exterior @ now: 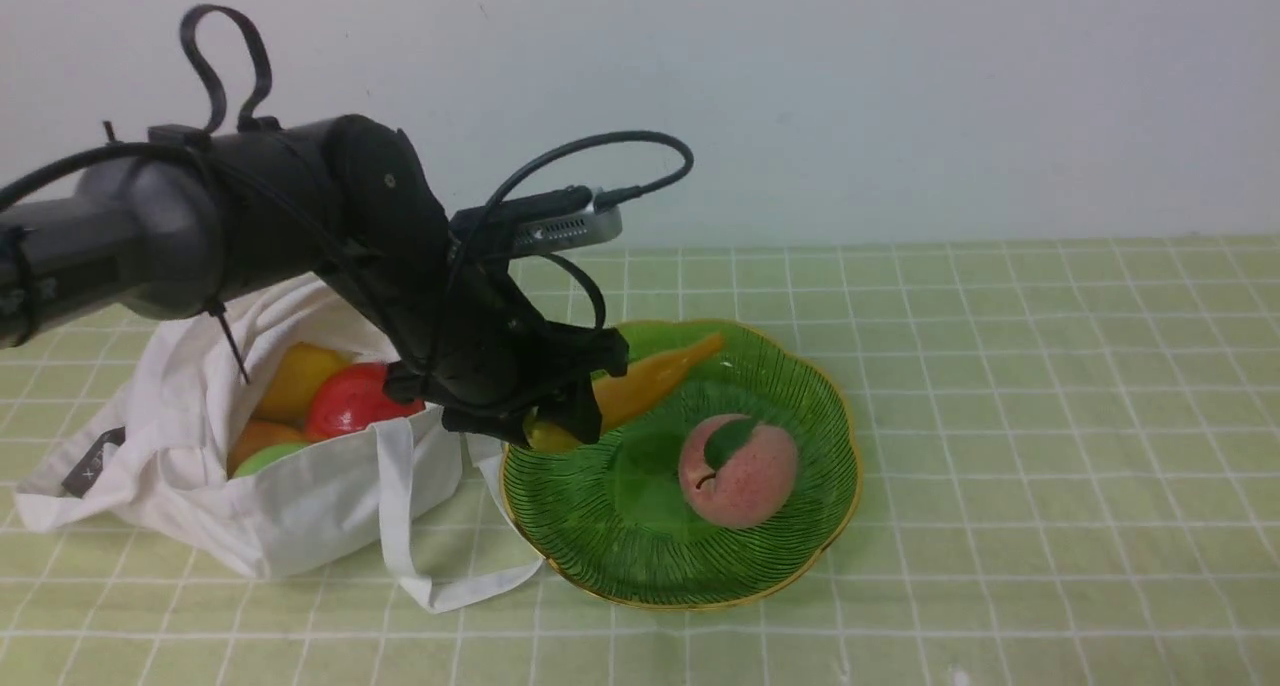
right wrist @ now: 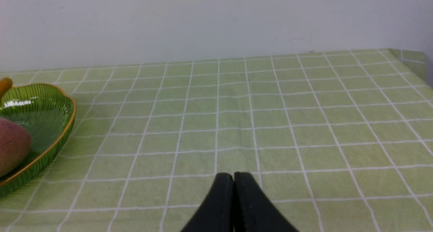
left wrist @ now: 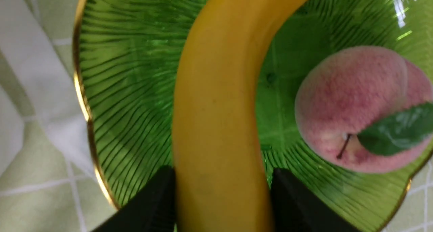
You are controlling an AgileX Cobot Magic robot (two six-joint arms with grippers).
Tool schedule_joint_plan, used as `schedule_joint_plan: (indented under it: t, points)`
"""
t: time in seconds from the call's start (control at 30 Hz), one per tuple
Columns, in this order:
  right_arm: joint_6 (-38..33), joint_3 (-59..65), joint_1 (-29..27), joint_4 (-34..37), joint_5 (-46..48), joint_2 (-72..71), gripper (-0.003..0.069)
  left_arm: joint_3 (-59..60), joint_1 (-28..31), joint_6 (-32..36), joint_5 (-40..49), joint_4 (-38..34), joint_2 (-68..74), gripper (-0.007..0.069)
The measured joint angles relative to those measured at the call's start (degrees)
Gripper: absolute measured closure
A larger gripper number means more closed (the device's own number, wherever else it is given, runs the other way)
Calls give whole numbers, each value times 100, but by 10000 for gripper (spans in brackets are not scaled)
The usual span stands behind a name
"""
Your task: Take the fruit out of the bag on the green coffee tablecloth and place them on the plate.
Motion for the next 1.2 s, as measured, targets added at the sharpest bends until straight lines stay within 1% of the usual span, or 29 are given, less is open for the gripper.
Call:
schedule_joint_plan:
  t: [0.03,0.13,0.23,0.33,0.37,0.4,0.43,0.47,0.5,0.53,0.57,0.6,0.63,0.67,0.8,0.83,0.87,0.9,0.93,0.97,1.0,1.07,1.2]
  points:
    - [0,0,0,0,0,0,669,-5,0,0,0,5,20,287]
    - [0,0,0,0,0,0,669,-69,0,18,112,98,86,199]
    - [0,0,0,0,0,0,669,-254,0,147,511,351,86,145]
    - [0,0,0,0,0,0,669,-509,0,219,988,607,12,139]
    - [0,0,0,0,0,0,669,-629,0,225,1253,725,-62,153]
    - [0,0,0,0,0,0,669,-760,-5,243,1593,897,-230,196]
    - [0,0,0,0,0,0,669,-772,-4,242,1675,925,-296,204]
    - [0,0,0,0,0,0,669,-822,-11,249,1942,1179,-641,300]
    - [0,0,0,0,0,0,669,-822,-11,249,1999,1206,-691,312]
    - [0,0,0,0,0,0,669,-798,-11,214,2153,1476,-1237,438]
    - [0,0,0,0,0,0,669,-790,-11,202,2165,1506,-1237,438]
    - [0,0,0,0,0,0,669,-692,-11,112,2177,1698,-1835,542]
    - [0,0,0,0,0,0,669,-600,-11,25,2157,1830,-2333,585]
    - [0,0,0,0,0,0,669,-478,-11,-55,2095,1902,-2779,606]
    - [0,0,0,0,0,0,669,184,-11,-167,1435,1990,-4364,630]
    - [0,0,0,0,0,0,669,230,-11,-167,1381,1995,-4550,631]
    - [0,0,0,0,0,0,669,671,-11,-194,920,1995,-5293,632]
    - [0,0,0,0,0,0,669,934,-11,-207,679,1952,-5834,632]
    - [0,0,0,0,0,0,669,1040,-11,-213,647,1929,-5926,632]
    - [0,0,0,0,0,0,669,1397,-11,-262,469,1818,-6625,632]
    - [0,0,0,0,0,0,669,1677,-11,-343,375,1745,-7023,632]
    - [0,0,0,0,0,0,669,1928,-11,-433,320,1743,-7504,632]
    - [0,0,0,0,0,0,669,2618,-11,-669,326,2266,-8517,632]
